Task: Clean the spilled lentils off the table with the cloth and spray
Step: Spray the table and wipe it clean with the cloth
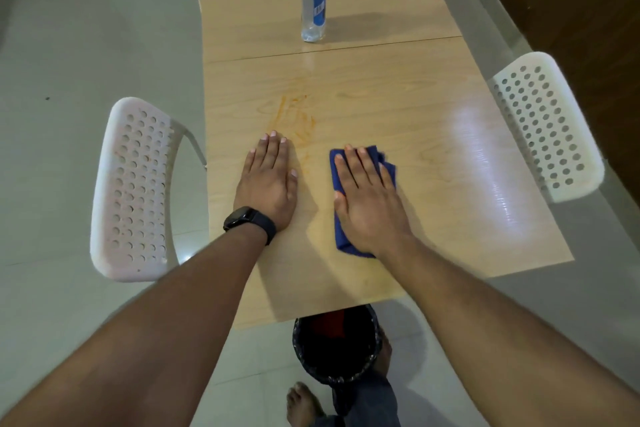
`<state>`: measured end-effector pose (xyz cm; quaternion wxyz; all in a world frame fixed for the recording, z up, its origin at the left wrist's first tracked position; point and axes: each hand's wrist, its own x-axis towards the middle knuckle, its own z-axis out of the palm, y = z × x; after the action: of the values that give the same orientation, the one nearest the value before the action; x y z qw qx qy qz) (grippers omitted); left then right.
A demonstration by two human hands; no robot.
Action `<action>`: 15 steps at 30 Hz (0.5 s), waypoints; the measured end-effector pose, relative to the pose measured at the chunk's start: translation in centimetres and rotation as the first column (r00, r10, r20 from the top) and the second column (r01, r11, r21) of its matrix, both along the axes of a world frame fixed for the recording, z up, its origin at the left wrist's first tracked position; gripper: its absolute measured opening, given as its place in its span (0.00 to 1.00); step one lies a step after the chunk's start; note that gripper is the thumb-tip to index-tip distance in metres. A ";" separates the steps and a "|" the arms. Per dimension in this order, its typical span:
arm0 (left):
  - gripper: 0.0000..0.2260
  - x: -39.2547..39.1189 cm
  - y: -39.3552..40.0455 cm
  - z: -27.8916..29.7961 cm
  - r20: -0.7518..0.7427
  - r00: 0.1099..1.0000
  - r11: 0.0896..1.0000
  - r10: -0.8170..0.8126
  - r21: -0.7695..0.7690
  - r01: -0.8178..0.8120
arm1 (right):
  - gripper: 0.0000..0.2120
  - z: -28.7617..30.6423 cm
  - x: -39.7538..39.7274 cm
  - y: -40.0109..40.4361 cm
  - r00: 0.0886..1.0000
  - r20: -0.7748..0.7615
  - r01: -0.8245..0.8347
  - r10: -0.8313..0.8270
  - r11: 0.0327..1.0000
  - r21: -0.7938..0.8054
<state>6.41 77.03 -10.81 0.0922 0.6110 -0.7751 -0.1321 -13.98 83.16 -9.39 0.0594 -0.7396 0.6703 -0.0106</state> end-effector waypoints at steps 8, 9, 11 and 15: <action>0.30 1.7 -4.4 0.9 0.027 0.999 0.999 -0.025 0.028 0.024 | 0.32 0.5 3.8 0.4 0.981 0.041 -0.190 0.189 0.982 0.011; 0.31 1.7 -5.0 1.0 0.036 0.999 0.999 -0.023 0.027 0.022 | 0.32 0.7 3.0 1.4 0.969 0.048 -0.244 0.243 0.969 0.027; 0.32 1.7 -6.6 1.0 0.036 0.999 0.999 -0.025 0.029 0.024 | 0.32 1.0 1.4 1.8 0.950 0.057 -0.310 0.308 0.949 0.053; 0.31 2.3 -7.7 0.7 0.006 0.999 0.999 -0.039 0.015 0.039 | 0.32 0.6 -0.5 -3.8 0.981 -0.003 -0.193 0.193 0.981 0.012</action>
<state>8.71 69.32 -10.08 0.0826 0.5967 -0.7862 -0.1375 -14.49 79.40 -8.74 0.0631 -0.8009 0.5955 0.0007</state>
